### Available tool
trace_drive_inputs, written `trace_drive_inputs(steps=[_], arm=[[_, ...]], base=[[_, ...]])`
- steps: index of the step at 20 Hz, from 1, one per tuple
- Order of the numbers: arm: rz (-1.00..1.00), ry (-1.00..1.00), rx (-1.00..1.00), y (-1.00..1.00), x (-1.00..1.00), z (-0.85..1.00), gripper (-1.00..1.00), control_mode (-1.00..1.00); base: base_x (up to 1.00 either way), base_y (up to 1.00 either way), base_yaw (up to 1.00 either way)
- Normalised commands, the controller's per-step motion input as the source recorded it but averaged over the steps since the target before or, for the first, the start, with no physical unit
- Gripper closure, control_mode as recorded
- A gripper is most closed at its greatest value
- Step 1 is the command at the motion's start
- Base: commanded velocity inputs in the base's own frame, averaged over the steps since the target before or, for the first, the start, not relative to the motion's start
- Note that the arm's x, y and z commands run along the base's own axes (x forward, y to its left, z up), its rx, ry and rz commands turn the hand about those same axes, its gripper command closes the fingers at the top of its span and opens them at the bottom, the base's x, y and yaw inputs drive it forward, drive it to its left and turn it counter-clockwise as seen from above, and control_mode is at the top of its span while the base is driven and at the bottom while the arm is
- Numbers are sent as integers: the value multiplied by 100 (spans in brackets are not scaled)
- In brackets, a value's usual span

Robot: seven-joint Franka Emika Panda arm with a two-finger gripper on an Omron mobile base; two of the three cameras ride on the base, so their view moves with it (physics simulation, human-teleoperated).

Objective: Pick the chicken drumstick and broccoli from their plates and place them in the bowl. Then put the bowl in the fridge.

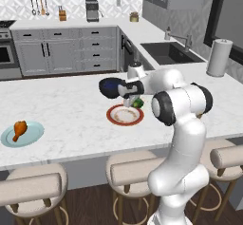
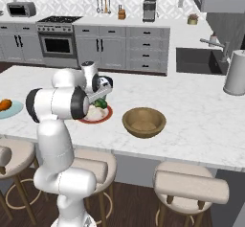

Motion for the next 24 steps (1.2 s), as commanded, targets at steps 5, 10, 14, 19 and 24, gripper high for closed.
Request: trace_drive_inputs(steps=[5, 10, 14, 19, 24], arm=[[-14, 0, 7, -63, -72, 100, 100, -100], [-11, 9, 5, -61, -34, 100, 100, -100], [-13, 7, 15, -78, -61, 27, 100, -100], [-15, 7, 14, -91, -74, 5, 100, -100], [-6, 6, 2, -68, -25, -49, 100, -100]], base=[[0, 0, 0], [0, 0, 0], [0, 0, 0], [0, 0, 0], [0, 0, 0]])
